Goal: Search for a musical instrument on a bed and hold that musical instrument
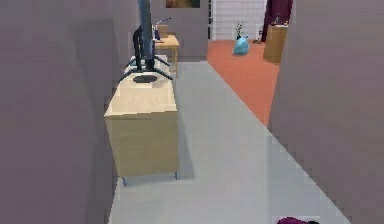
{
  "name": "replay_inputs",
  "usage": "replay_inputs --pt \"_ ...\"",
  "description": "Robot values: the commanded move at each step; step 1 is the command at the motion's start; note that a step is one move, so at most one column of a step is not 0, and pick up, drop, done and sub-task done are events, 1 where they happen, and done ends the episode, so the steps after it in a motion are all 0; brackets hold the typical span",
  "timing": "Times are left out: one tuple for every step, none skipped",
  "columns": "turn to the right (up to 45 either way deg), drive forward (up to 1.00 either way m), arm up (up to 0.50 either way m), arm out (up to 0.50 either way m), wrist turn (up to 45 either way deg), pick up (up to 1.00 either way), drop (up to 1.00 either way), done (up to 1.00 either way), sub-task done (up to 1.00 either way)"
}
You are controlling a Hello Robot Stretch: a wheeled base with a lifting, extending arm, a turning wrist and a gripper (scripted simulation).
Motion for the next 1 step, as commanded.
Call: replay_inputs --pt "-3.0 0.00 0.00 0.00 0.0 0.00 0.00 0.00 0.00"
